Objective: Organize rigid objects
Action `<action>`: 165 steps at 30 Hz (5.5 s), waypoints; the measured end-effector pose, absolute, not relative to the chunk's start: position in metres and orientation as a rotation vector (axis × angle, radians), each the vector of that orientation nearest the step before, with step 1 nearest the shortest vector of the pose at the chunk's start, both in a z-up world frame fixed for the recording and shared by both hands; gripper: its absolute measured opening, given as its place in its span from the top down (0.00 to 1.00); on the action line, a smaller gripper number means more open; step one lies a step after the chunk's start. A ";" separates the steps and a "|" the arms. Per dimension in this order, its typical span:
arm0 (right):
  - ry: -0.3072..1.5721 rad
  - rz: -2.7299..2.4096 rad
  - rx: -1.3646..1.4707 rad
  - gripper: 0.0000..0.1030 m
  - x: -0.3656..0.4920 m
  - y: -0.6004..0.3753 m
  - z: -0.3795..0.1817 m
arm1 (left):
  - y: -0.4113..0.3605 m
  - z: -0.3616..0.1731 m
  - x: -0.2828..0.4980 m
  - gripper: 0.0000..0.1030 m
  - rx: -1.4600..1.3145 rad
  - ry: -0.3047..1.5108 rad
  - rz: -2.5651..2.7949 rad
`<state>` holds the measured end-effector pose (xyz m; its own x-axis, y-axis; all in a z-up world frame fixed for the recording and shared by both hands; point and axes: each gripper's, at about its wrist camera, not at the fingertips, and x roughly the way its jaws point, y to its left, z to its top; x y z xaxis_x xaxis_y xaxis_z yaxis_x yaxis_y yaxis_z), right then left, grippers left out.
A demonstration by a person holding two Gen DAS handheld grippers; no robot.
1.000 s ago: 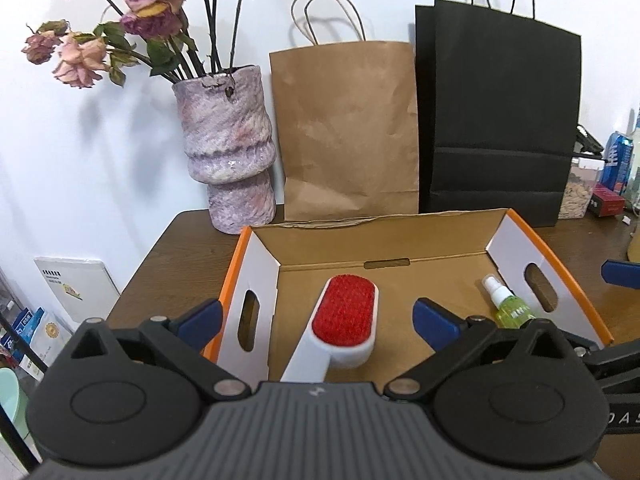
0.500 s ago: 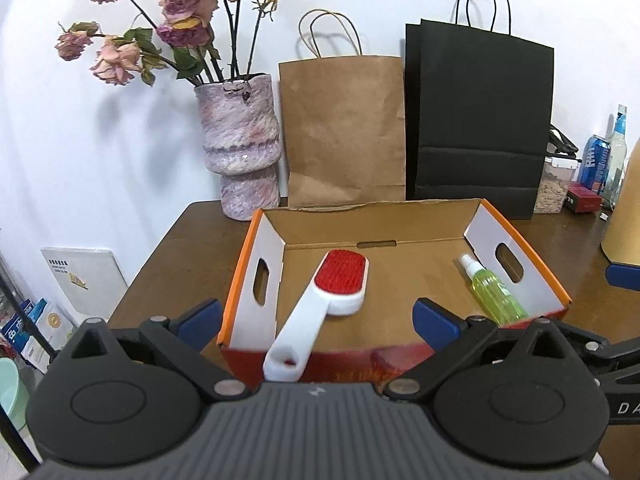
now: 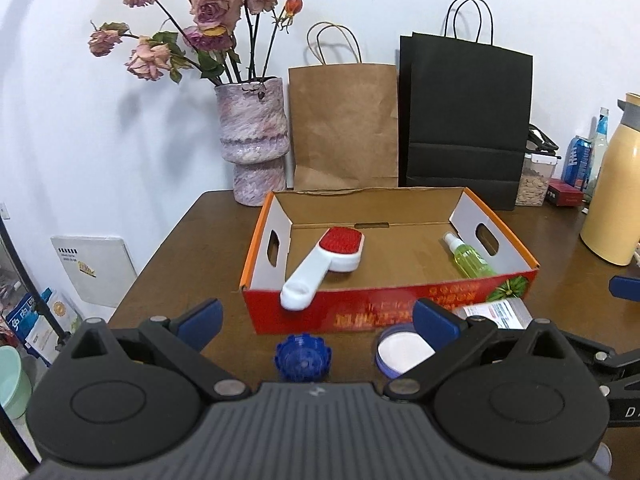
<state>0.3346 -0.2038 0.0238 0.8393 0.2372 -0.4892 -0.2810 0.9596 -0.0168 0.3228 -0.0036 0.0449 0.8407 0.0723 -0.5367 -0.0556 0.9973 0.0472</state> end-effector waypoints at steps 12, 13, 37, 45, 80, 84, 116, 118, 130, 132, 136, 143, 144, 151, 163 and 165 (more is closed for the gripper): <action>0.509 0.271 -0.087 0.00 0.285 -0.216 0.010 | 0.002 0.041 0.274 0.00 0.019 0.545 0.082; 0.510 0.271 -0.087 0.00 0.282 -0.216 0.008 | 0.002 0.040 0.271 0.00 0.019 0.544 0.081; 0.551 0.228 -0.067 0.00 0.219 -0.238 -0.037 | 0.027 0.001 0.207 0.00 -0.018 0.543 0.120; 0.588 0.225 -0.080 0.00 0.211 -0.241 -0.054 | 0.034 -0.010 0.190 0.00 -0.028 0.536 0.120; 0.567 0.233 -0.040 0.59 0.224 -0.241 -0.057 | 0.069 -0.051 0.199 0.00 -0.031 0.607 0.170; 0.551 0.232 -0.039 0.59 0.226 -0.239 -0.054 | 0.072 -0.056 0.209 0.00 -0.041 0.634 0.186; 0.532 0.276 -0.054 0.59 0.232 -0.229 -0.047 | 0.065 -0.055 0.215 0.46 -0.042 0.634 0.173; 0.529 0.279 -0.055 0.59 0.231 -0.229 -0.046 | 0.063 -0.052 0.214 0.46 -0.040 0.625 0.167; 0.495 0.299 -0.054 0.59 0.234 -0.223 -0.035 | 0.034 -0.027 0.219 0.46 -0.023 0.555 0.091; 0.487 0.304 -0.055 0.59 0.235 -0.222 -0.032 | 0.028 -0.023 0.222 0.46 -0.021 0.547 0.072; 0.474 0.314 -0.059 0.59 0.240 -0.218 -0.026 | 0.015 -0.013 0.230 0.46 -0.018 0.528 0.045; 0.446 0.335 -0.069 0.59 0.253 -0.208 -0.013 | -0.006 0.005 0.245 0.46 0.009 0.485 0.002; 0.442 0.335 -0.071 0.59 0.255 -0.207 -0.011 | -0.008 0.007 0.247 0.46 0.012 0.479 -0.002; 0.408 0.346 -0.088 0.59 0.270 -0.199 0.003 | -0.025 0.021 0.263 0.46 0.044 0.439 -0.037; 0.362 0.336 -0.086 0.59 0.308 -0.194 0.020 | -0.036 0.031 0.298 0.46 0.034 0.405 -0.050; 0.353 0.331 -0.086 0.59 0.315 -0.194 0.023 | -0.036 0.032 0.304 0.46 0.028 0.400 -0.046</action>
